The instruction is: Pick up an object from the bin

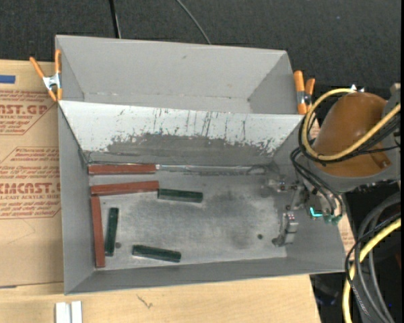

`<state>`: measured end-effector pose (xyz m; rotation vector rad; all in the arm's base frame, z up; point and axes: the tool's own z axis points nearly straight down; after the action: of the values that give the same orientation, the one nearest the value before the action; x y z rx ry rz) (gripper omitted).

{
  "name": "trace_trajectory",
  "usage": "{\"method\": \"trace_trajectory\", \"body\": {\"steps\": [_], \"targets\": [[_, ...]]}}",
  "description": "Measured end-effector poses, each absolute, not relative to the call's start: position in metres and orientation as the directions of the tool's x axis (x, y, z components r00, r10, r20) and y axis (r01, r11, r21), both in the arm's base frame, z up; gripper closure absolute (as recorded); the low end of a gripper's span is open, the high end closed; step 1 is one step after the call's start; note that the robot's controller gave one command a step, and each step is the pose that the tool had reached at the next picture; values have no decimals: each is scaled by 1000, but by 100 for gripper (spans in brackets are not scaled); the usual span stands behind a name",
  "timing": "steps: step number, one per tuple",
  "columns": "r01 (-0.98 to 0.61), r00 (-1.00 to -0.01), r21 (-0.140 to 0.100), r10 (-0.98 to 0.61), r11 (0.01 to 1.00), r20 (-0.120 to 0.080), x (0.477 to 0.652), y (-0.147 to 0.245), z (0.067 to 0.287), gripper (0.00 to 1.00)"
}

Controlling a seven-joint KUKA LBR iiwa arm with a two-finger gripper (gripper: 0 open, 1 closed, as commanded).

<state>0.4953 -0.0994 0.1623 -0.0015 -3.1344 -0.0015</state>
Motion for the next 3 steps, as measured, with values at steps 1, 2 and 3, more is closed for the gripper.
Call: {"method": "trace_trajectory", "body": {"steps": [1,2,3], "targets": [[0,-1000,0,0,1000,0,497,-99,166,0],[-8,-1000,-2,-8,1000,-3,520,-59,151,0],[-40,-999,2,-40,999,-9,534,-27,103,0]]}}
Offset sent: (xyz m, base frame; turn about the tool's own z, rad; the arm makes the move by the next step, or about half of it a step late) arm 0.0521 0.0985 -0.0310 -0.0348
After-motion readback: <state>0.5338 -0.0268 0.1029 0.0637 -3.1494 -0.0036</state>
